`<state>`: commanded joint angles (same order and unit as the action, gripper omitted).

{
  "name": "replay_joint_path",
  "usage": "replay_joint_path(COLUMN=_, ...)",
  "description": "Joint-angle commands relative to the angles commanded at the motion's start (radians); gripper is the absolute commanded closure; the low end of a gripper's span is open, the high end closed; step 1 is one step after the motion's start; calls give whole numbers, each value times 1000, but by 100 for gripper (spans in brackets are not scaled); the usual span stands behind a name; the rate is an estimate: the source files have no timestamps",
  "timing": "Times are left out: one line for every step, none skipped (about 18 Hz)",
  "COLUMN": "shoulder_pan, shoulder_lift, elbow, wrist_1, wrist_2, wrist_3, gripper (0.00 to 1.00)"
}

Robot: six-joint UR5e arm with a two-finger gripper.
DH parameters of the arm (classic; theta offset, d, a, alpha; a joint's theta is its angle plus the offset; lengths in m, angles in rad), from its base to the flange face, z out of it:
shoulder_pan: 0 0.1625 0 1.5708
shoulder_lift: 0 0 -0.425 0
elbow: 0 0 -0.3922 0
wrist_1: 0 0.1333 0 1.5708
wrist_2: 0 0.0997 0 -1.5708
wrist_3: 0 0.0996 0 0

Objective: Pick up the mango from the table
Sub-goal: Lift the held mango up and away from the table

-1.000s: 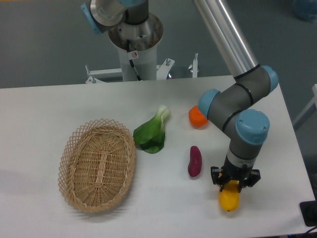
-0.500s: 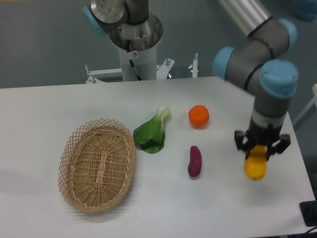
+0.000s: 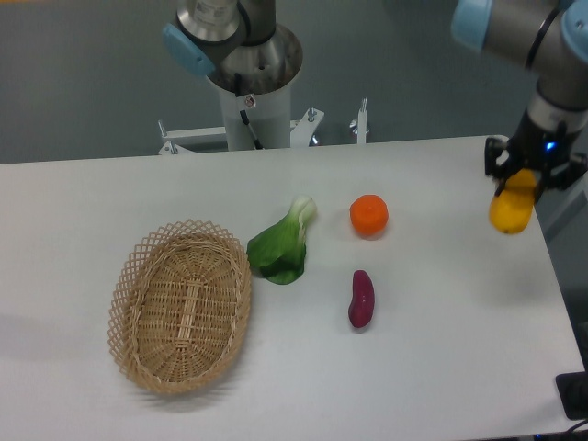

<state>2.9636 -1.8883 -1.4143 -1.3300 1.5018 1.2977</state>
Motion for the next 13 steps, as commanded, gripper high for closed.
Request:
replay_joint_path(shoulder_pan=6, shoulder_lift=2, elbow=2, wrist_1=-2, wrist_2=0, wrist_3=0, gripper=46)
replay_joint_path(shoulder_pan=8, shoulder_lift=0, elbow=2, wrist_1=0, wrist_2=0, wrist_3=0, gripper=46)
replay_joint_path(shoulder_pan=9, shoulder_lift=2, elbow=2, wrist_1=0, wrist_2=-2, wrist_3=0, gripper=46)
replay_joint_path(shoulder_pan=12, shoulder_lift=3, elbow=0, wrist_1=0, wrist_2=-2, wrist_3=2, gripper=46)
replay_joint_path(shoulder_pan=12, shoulder_lift=3, elbow=0, wrist_1=-2, wrist_2=-2, wrist_3=2, gripper=46)
replay_joint_path(shoulder_pan=11, shoulder_lift=2, elbow=-2, wrist_1=0, wrist_2=-2, wrist_3=2, gripper=46)
replay_joint_path(shoulder_pan=9, shoulder_lift=0, elbow=-2, wrist_1=0, wrist_2=0, wrist_3=0, gripper=46)
replay_joint_path(shoulder_pan=11, shoulder_lift=0, elbow=0, wrist_1=0, wrist_2=-2, wrist_3=2, gripper=46)
replay_joint_path(shoulder_pan=11, shoulder_lift=2, elbow=2, wrist_1=0, wrist_2=-2, wrist_3=2, gripper=46)
replay_joint_path(shoulder_pan=12, shoulder_lift=2, elbow=2, wrist_1=0, wrist_2=-2, wrist_3=2, gripper=46)
replay_joint_path(shoulder_pan=12, shoulder_lift=2, elbow=2, wrist_1=0, wrist_2=-2, wrist_3=2, gripper=46)
replay_joint_path(shoulder_pan=12, shoulder_lift=2, elbow=2, wrist_1=0, wrist_2=-2, wrist_3=2, gripper=46)
replay_joint_path(shoulder_pan=12, shoulder_lift=2, elbow=3, wrist_1=0, wrist_2=-2, wrist_3=2, gripper=46)
